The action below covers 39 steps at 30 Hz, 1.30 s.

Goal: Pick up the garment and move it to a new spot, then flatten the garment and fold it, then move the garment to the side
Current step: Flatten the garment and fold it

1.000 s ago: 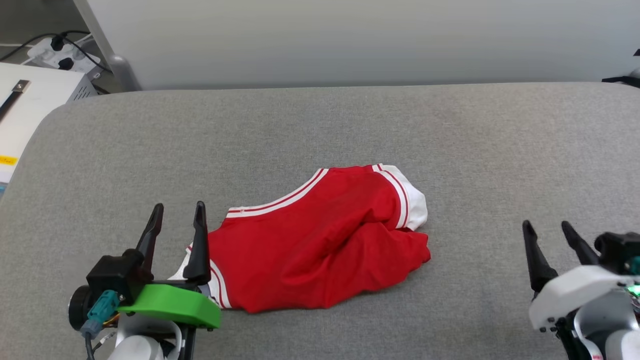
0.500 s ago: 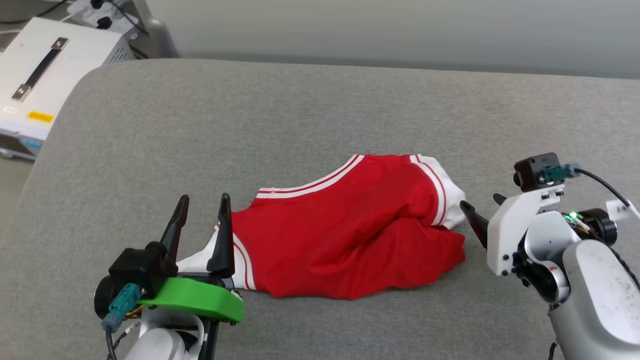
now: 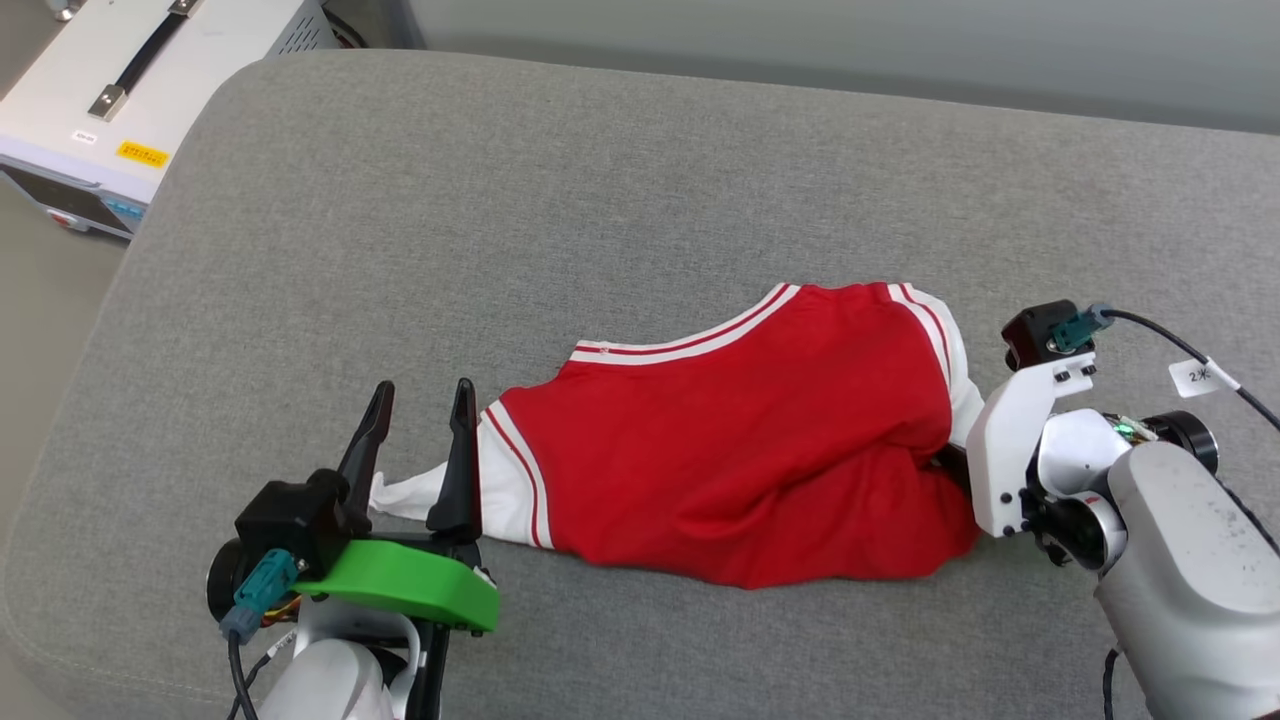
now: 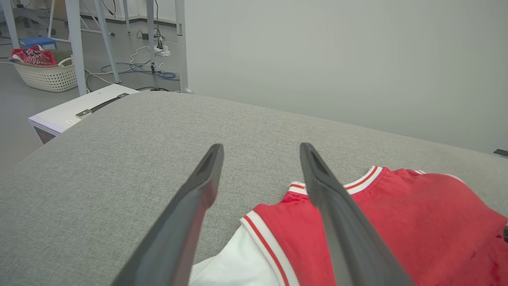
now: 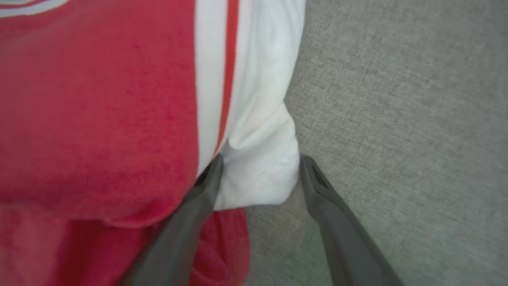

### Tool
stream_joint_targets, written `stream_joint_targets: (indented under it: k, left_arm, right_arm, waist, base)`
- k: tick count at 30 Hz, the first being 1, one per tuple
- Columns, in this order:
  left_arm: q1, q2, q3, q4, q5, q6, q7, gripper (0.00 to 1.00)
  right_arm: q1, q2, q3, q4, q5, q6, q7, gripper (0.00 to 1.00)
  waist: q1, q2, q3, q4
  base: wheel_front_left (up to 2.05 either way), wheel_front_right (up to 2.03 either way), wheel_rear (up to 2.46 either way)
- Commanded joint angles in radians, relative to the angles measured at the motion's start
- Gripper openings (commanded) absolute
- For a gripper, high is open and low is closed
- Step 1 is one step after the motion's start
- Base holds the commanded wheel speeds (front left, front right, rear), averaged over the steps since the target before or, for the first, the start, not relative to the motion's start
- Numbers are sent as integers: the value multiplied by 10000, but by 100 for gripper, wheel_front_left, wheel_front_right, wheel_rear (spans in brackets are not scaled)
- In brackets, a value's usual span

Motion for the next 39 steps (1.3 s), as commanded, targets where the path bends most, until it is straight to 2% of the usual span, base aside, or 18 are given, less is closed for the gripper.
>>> stream_joint_targets:
  k: [1,2,3,12,16,20,22,24,29,30,31,32,33,34,39]
  left_arm:
    - [-155,-40,46,69,-37,-84,-99,100]
    - [-144,-46,70,99,-38,-91,-103,100]
    - [-124,-48,107,131,-42,-96,-108,100]
    - [173,25,348,244,-35,-126,-129,100]
    - [412,87,432,232,-68,-94,-131,100]
    - [648,150,446,216,-144,-57,-72,100]
    - [793,169,432,200,-202,-21,3,100]
    - [879,178,421,196,-238,5,54,100]
    - [1050,217,402,225,-332,59,207,100]
    - [1067,225,399,231,-342,65,223,100]
    - [1085,233,394,239,-356,68,240,100]
    - [1098,239,389,251,-367,68,254,100]
    - [1119,248,383,266,-381,70,273,100]
    - [1137,257,378,276,-390,73,288,100]
    - [1264,336,358,265,-427,106,384,100]
  right_arm:
    - [229,104,243,537,182,-7,309,58]
    - [214,123,308,622,303,-7,368,7]
    - [166,108,355,662,431,-7,371,0]
    - [-250,-792,30,-369,488,-7,-769,0]
    - [185,-1198,-735,-1220,300,-7,-1061,0]
    - [1282,-1400,-2030,-2303,-51,-7,-998,0]
    - [2466,-1253,-3166,-3176,-459,-7,-780,0]
    - [3310,-951,-3770,-3704,-664,-7,-573,0]
    - [5188,192,-4715,-4532,-1166,-7,-214,0]
    - [5401,401,-4775,-4559,-1191,-7,-195,5]
    - [5611,597,-4802,-4567,-1249,-7,-224,18]
    - [5729,742,-4819,-4561,-1273,-7,-290,40]
    - [5834,930,-4839,-4572,-1264,-7,-387,76]
    - [5898,1040,-4866,-4620,-1312,-7,-535,100]
    - [5951,1449,-5291,-5179,-1700,-7,-2229,100]
  waist:
    - [0,0,7,23]
    - [0,0,-11,8]
    - [0,0,-40,-27]
    - [0,0,-565,-540]
    - [0,0,-832,-836]
    - [0,0,-1009,-1077]
    - [0,0,-1119,-1183]
    - [0,0,-1181,-1229]
    - [0,0,-1251,-1293]
    - [0,0,-1258,-1300]
    - [0,0,-1270,-1306]
    - [0,0,-1295,-1307]
    - [0,0,-1326,-1311]
    - [0,0,-1354,-1311]
    - [0,0,-1559,-1299]
  base:
    - [0,0,0]
    - [0,0,0]
    - [0,0,0]
    - [0,0,0]
    - [0,0,0]
    - [0,0,0]
    - [0,0,0]
    - [0,0,0]
    - [0,0,0]
    - [0,0,0]
    - [0,0,0]
    - [0,0,0]
    - [0,0,0]
    - [0,0,0]
    - [0,0,0]
